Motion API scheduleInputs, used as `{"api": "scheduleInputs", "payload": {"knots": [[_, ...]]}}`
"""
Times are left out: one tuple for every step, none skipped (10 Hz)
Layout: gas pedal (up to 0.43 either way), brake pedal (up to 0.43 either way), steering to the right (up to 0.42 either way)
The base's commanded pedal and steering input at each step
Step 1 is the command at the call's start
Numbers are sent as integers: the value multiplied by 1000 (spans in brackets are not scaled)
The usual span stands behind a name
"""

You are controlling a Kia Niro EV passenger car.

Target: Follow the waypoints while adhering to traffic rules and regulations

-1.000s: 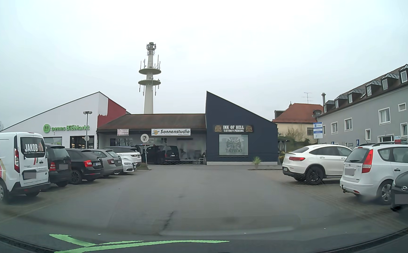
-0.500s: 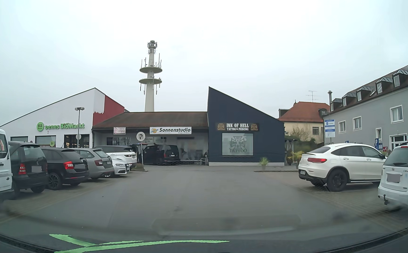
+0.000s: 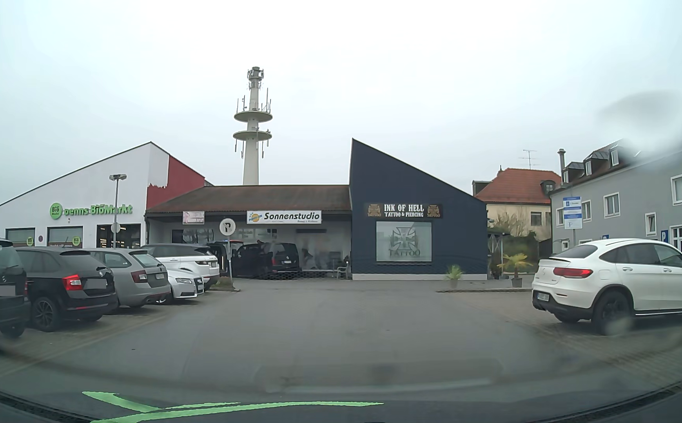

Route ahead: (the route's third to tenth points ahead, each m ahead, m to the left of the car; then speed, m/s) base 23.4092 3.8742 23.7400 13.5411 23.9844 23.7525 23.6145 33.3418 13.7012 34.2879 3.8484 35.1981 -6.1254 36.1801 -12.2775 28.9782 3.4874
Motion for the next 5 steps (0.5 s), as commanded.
{"api": "scheduleInputs", "payload": {"knots": [[0,0,-20],[0,0,-26],[0,0,-36],[0,0,-44],[0,0,-47]]}}
